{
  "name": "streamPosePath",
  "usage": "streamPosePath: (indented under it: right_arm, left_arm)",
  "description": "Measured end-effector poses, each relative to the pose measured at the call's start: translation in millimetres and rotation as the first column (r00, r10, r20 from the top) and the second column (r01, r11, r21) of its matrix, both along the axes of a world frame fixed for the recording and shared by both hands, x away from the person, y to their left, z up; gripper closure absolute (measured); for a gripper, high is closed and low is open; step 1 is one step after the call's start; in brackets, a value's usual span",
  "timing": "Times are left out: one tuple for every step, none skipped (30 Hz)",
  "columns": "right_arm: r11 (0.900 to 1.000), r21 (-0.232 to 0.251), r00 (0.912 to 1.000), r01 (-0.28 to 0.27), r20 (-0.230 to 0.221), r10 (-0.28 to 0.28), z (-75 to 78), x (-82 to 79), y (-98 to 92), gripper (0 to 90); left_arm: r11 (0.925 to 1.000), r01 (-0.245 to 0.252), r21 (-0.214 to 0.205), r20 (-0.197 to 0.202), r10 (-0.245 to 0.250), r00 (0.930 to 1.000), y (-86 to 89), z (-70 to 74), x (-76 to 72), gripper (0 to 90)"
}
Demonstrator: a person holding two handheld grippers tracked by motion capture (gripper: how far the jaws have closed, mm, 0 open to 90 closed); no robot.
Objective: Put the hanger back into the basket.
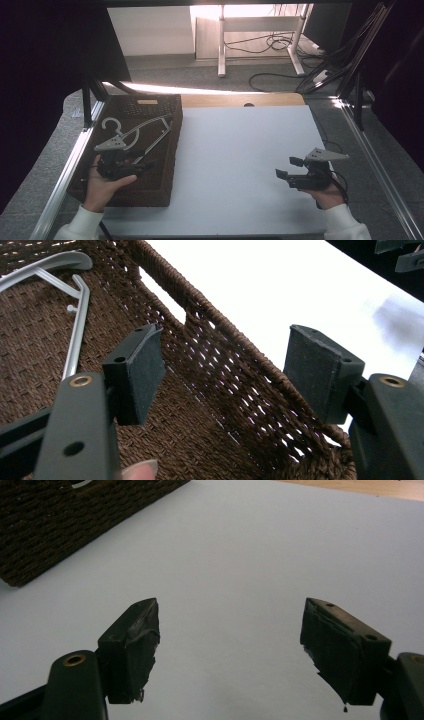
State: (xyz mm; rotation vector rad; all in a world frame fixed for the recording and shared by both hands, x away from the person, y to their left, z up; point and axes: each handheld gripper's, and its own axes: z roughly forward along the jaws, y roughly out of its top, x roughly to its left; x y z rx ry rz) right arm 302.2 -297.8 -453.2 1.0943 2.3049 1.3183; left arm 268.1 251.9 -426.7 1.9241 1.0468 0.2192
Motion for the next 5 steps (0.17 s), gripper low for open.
streamPosePath:
  right_arm:
    - [1.0000,0.002,1.0000,0.000,0.001,0.000,0.3,-0.2,-0.1,23.8]
    - [1.0000,0.006,1.0000,0.000,0.004,0.000,0.8,-0.6,-0.4,23.8]
    - [1.0000,0.009,1.0000,0.001,0.004,-0.001,1.1,-0.9,-0.6,23.8]
    - [0.9999,0.011,1.0000,-0.001,0.008,0.000,1.5,-0.7,-1.1,23.6]
    - [0.9999,0.011,1.0000,-0.001,0.008,0.000,1.5,-0.7,-1.1,23.6]
  left_arm:
    - [1.0000,0.000,-0.002,0.001,0.000,1.0000,-0.2,0.5,-0.3,31.6]
    - [1.0000,-0.001,-0.005,0.002,0.001,1.0000,-0.5,0.8,-0.6,31.6]
    - [1.0000,-0.001,-0.006,0.004,0.001,1.0000,-0.6,1.3,-0.9,31.6]
    - [1.0000,-0.002,-0.008,0.004,0.002,1.0000,-0.7,1.6,-1.3,31.6]
    - [1.0000,-0.002,-0.008,0.004,0.002,1.0000,-0.7,1.6,-1.3,31.7]
